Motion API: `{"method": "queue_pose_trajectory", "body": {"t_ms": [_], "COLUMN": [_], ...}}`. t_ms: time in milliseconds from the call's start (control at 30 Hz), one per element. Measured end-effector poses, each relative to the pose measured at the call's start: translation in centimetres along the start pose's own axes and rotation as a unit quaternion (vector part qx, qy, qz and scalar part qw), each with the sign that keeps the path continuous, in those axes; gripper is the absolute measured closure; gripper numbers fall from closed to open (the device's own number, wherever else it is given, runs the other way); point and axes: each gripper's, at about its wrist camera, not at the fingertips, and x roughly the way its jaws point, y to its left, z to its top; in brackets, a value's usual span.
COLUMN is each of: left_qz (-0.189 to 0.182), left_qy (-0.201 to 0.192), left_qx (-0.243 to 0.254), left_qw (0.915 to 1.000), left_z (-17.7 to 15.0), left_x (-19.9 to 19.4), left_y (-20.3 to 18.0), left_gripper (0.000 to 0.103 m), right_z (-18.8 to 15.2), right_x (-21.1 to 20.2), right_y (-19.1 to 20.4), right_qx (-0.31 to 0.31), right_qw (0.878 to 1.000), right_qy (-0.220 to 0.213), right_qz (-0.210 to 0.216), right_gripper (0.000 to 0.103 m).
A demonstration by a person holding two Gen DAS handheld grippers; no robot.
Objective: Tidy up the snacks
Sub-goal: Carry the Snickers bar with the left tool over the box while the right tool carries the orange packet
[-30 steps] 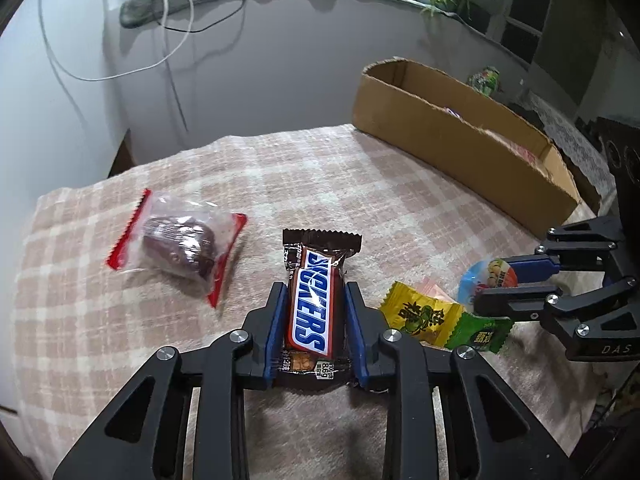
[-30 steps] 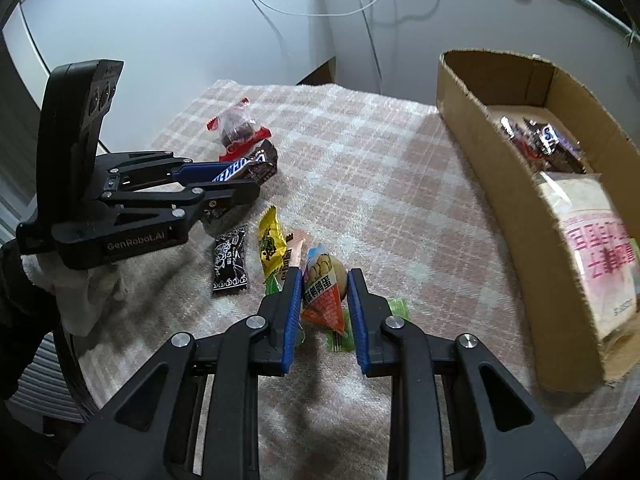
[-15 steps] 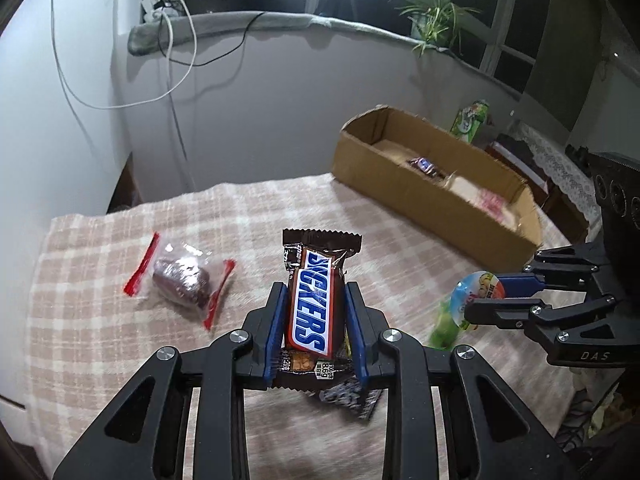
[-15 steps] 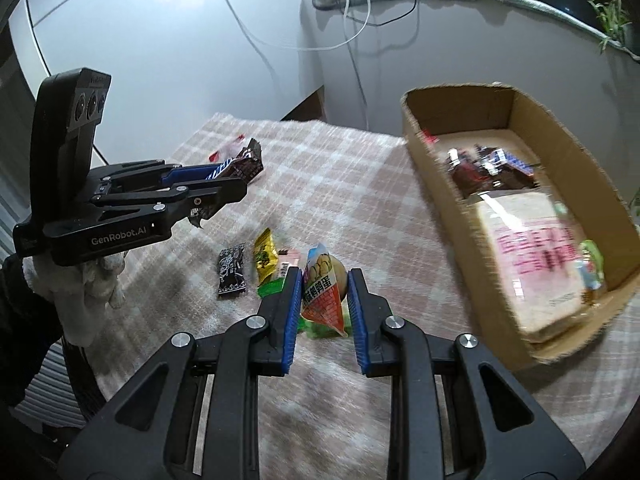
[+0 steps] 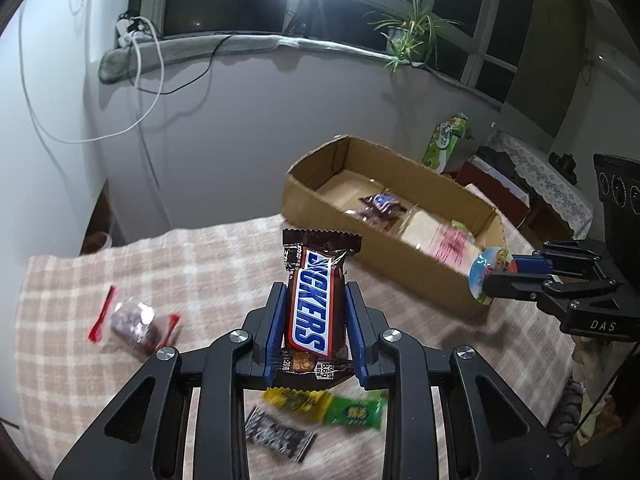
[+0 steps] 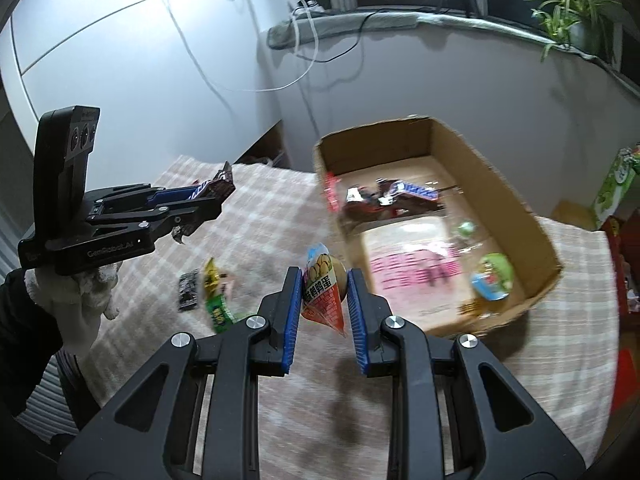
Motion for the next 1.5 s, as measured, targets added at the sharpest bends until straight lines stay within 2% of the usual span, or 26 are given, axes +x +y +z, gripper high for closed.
{"method": "queue_pose_trajectory", "body": {"t_ms": [533, 1100, 1500], "left_qz": [-0.023, -0.008, 0.001], "left_qy": [-0.006, 0.003, 0.013], "left_qx": [0.009, 0.015, 0.02], "left_qw": [0.9997, 0.9998, 0.9997], "left_z": [3.3, 6.6, 8.2], "left_x": [2.9, 7.2, 9.8], "left_y": [-3.9, -4.4, -4.3], "left_gripper": [0.076, 0.076, 0.076], "right_z": [1.5, 2.7, 2.8], "right_x": [-1.3, 0.8, 2.3], "right_y": [-5.9, -10.6, -12.5], "right_qx": [0.017, 0.036, 0.048], "right_qw": [0.999, 0.998, 0.997], "right_qy": [-0.014, -0.008, -0.001], "right_qz": [-0.041, -0.057, -0.056], "right_gripper": [0.079, 0.079, 0.079]}}
